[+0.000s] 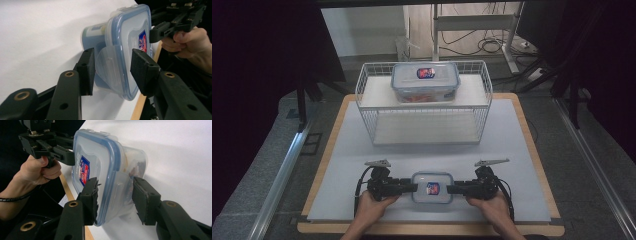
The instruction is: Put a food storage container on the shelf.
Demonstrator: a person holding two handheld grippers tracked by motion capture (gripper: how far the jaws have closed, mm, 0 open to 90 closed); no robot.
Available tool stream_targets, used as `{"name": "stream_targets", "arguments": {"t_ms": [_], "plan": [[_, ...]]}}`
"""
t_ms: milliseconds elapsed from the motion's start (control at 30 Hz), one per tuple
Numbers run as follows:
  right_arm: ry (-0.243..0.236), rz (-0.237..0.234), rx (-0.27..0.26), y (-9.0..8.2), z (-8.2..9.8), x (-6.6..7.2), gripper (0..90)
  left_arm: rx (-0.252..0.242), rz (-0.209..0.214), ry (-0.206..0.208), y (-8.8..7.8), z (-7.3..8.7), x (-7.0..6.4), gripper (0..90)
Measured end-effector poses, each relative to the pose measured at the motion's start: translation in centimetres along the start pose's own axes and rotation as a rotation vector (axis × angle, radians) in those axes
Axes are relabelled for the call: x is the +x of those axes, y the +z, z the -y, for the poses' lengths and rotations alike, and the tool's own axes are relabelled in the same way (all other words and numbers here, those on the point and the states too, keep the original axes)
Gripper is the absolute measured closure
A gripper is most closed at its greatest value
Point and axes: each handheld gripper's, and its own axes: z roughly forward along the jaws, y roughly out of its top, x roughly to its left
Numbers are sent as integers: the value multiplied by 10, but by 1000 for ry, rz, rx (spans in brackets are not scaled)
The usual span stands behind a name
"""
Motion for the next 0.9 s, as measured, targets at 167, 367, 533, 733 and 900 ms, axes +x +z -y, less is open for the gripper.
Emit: {"name": "stream_targets", "arguments": {"t_ms": [167, 367, 533, 733, 900], "plan": [[19, 10, -13, 0, 0, 3, 576, -47, -49, 15, -6, -3, -6, 659], [-16, 3, -11, 0, -2, 7, 584, -10, -48, 18, -5, -2, -3, 603], [-13, -6, -7, 0, -1, 4, 581, 8, 3, -37, -2, 4, 7, 488], [0, -12, -2, 2, -1, -1, 573, 10, 70, -44, -1, 5, 11, 555], [-5, -13, -1, 3, -2, -1, 572, 5, 62, -49, -1, 7, 9, 563]]}}
